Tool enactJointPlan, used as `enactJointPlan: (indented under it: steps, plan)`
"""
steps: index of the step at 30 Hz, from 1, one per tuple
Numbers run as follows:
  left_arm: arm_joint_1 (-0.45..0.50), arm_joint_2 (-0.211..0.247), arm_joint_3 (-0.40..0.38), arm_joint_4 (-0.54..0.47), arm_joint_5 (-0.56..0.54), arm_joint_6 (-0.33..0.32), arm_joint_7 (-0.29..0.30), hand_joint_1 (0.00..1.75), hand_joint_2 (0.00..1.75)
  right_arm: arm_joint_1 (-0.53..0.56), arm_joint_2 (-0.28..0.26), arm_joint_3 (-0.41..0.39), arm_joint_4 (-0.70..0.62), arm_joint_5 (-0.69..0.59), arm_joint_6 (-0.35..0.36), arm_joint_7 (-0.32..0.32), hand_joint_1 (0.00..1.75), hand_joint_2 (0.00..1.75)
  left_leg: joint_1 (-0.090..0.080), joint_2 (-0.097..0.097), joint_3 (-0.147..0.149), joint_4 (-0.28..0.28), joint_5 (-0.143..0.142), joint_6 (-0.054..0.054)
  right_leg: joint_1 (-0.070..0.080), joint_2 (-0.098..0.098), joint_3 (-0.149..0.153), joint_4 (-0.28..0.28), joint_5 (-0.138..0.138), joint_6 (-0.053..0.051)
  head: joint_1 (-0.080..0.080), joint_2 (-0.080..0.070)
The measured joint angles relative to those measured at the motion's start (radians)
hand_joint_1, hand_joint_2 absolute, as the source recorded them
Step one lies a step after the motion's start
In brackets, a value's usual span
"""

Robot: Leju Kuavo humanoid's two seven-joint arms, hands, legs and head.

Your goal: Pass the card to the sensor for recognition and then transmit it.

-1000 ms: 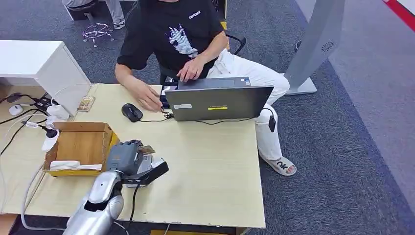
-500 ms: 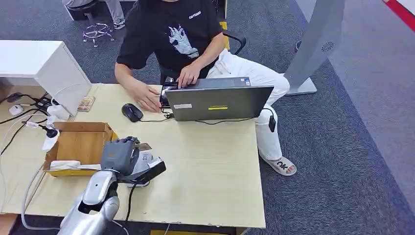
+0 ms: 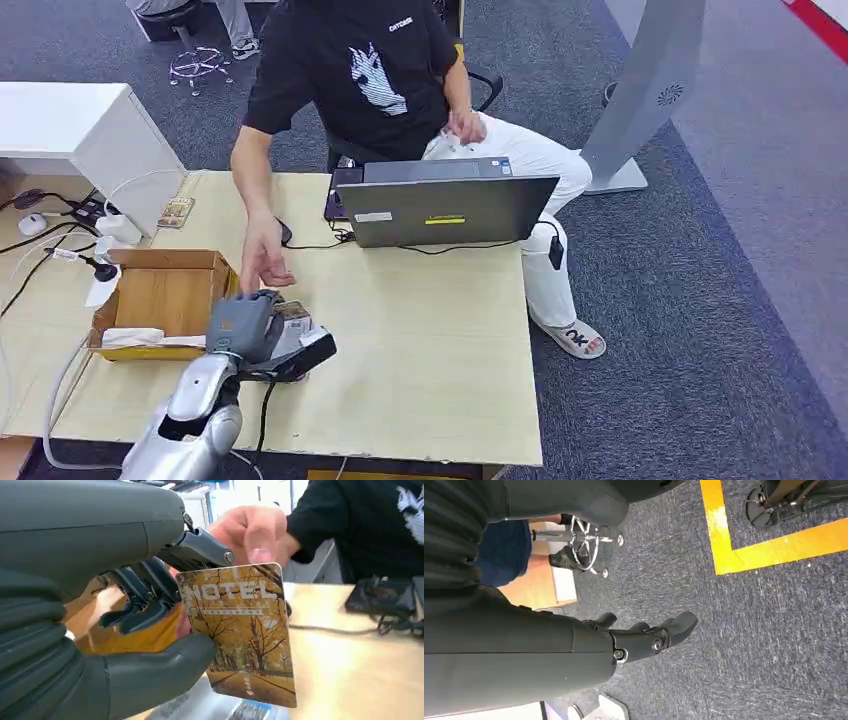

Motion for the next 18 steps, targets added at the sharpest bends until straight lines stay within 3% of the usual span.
enactJointPlan:
  steps: [18]
  plan:
    - [-0.024, -0.005, 0.012, 0.110, 0.001, -0.002, 0.010, 1.75, 1.75, 0.000, 0.000, -0.005, 0.000, 0.016, 0.011, 0.002, 0.00, 1.75, 0.000, 0.000, 0.004, 0.000, 0.000, 0.000, 0.000, -0.001, 0.004, 0.000, 0.000, 0.000, 0.000, 0.000]
